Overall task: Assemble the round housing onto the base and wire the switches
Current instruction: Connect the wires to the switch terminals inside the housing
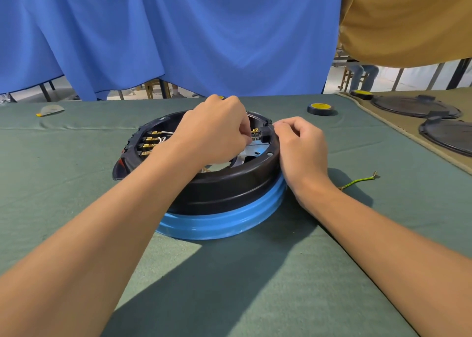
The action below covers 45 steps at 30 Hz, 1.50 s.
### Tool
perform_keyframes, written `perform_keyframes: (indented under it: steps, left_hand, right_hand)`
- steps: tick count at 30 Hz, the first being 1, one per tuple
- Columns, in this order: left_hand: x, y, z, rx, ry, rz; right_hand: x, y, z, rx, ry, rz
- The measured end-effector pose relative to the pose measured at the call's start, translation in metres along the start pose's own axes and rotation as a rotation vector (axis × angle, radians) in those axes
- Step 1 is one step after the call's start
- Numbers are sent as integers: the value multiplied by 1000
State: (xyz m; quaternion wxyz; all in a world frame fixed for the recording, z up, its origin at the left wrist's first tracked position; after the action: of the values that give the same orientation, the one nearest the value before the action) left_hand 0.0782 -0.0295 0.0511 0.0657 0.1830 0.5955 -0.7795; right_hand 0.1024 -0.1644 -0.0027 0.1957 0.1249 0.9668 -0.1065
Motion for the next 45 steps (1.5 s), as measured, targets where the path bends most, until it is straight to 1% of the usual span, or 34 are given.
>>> perform_keyframes:
  steps: [10, 14, 17, 20, 24, 27, 30, 33, 40, 45]
  left_hand:
    - [-1, 0, 0, 30, 9, -12]
    - [-2, 1, 2, -18, 41, -21]
    - [-2, 2, 4, -41, 51, 3]
    - [0, 2, 4, 37, 41, 1]
    - [2, 2, 2, 140, 11, -46]
    - [0, 3, 1, 149, -4, -31]
    - [0, 5, 0, 194, -35, -30]
    - [-1, 7, -2, 203, -38, -9]
    - [-1, 7, -1, 170, -9, 15]
    - [0, 7, 2, 180, -3, -16]
  right_hand:
    - [1, 1, -1, 16, 7, 2]
    - [1, 2, -1, 16, 12, 9]
    - [1, 3, 0, 10, 12, 15]
    - [1, 3, 0, 16, 8, 6]
    - [1, 1, -1, 16, 17, -4]
    - [1, 1, -1, -42, 57, -20]
    - [-4, 1, -5, -133, 156, -31]
    - [-9, 1, -9, -157, 233, -32]
    - [-10, 3, -11, -188, 268, -29]
    - [-7, 6, -10, -179, 267, -8]
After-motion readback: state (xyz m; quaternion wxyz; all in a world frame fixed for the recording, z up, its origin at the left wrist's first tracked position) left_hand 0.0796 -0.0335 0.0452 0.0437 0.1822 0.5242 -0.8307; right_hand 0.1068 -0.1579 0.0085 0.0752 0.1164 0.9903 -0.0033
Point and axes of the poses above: each hand's wrist, its own x-axis away from the middle knuckle, its own y-axis out of the palm, z = x × y, the point moved 1 cm from there along -x, towards the middle knuckle
